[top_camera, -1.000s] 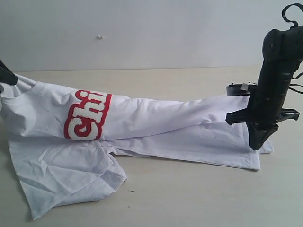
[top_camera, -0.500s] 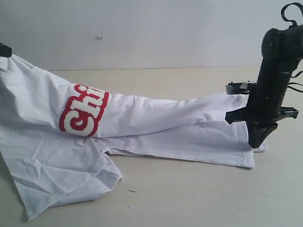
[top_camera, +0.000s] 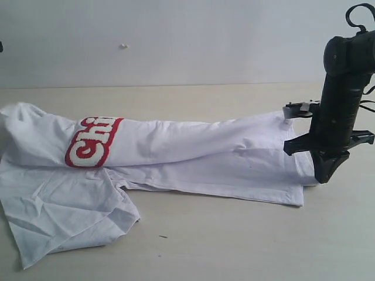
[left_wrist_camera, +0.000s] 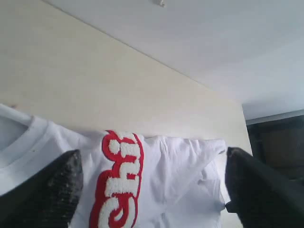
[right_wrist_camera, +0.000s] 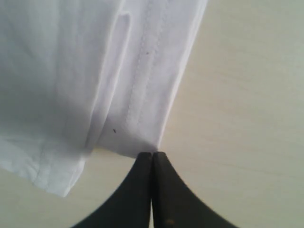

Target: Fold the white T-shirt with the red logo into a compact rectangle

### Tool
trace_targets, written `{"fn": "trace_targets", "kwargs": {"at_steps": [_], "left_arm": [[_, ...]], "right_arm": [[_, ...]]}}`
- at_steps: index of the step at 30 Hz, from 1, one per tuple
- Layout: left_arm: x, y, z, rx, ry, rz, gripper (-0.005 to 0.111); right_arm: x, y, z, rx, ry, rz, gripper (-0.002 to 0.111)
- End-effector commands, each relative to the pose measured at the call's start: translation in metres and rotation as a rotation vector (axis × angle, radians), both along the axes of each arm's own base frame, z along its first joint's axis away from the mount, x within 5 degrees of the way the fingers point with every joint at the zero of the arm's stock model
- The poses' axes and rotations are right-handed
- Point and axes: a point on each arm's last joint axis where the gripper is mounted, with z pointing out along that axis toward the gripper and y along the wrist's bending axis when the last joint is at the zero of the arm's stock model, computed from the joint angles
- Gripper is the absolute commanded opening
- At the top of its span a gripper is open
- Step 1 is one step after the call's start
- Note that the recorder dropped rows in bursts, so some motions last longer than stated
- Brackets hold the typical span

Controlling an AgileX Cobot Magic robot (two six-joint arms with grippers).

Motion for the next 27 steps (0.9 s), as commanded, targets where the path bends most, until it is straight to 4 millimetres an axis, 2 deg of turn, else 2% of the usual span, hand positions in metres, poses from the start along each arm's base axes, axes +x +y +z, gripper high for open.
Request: {"fn": "trace_targets", "kwargs": {"at_steps": [1, 7, 9, 11, 12, 13, 14, 17, 19, 21, 24, 25, 27], "left_arm": [[-0.001, 0.0, 0.003, -0.007, -0.002, 0.005, 0.079], [-0.005, 0.0, 0.003, 0.106, -0.059, -0.064, 0.076], [-0.006, -0.003, 0.004, 0.142, -0.056, -0.089, 0.069], [-0.007, -0.01, 0.002, 0.184, -0.044, -0.129, 0.059], [-0.007, -0.023, -0.001, 0.214, -0.005, -0.172, 0.049], [-0.009, -0.035, -0.004, 0.235, 0.012, -0.213, 0.045], [-0.015, -0.056, -0.012, 0.27, 0.05, -0.289, 0.042], [-0.032, -0.1, -0.028, 0.318, 0.099, -0.451, 0.042], [-0.057, -0.14, -0.039, 0.359, 0.138, -0.605, 0.042], [-0.077, -0.164, -0.056, 0.421, 0.198, -0.706, 0.042], [-0.093, -0.188, -0.082, 0.533, 0.229, -0.766, 0.042], [-0.101, -0.194, -0.092, 0.596, 0.25, -0.788, 0.042], [-0.106, -0.193, -0.1, 0.715, 0.326, -0.801, 0.042]], "right_arm": [[0.007, 0.002, 0.012, 0.017, -0.051, -0.011, 0.0], [0.016, 0.006, 0.066, 0.06, -0.215, -0.037, 0.0], [0.014, 0.013, 0.077, 0.136, -0.247, -0.044, 0.0], [0.012, 0.021, 0.078, 0.22, -0.253, -0.024, 0.0], [0.007, 0.028, 0.071, 0.26, -0.224, -0.013, 0.0], [0.003, 0.029, 0.065, 0.253, -0.2, -0.01, 0.0], [-0.003, 0.03, 0.055, 0.243, -0.172, -0.007, 0.0], [-0.01, 0.026, 0.04, 0.204, -0.157, 0.0, 0.0], [-0.006, 0.022, 0.027, 0.153, -0.265, -0.015, 0.0], [0.002, 0.019, 0.013, 0.118, -0.362, -0.069, 0.0], [0.008, 0.018, -0.007, 0.106, -0.374, -0.091, 0.0], [0.007, 0.018, -0.021, 0.107, -0.332, -0.092, 0.0], [0.003, 0.018, -0.043, 0.103, -0.249, -0.082, 0.0]]}}
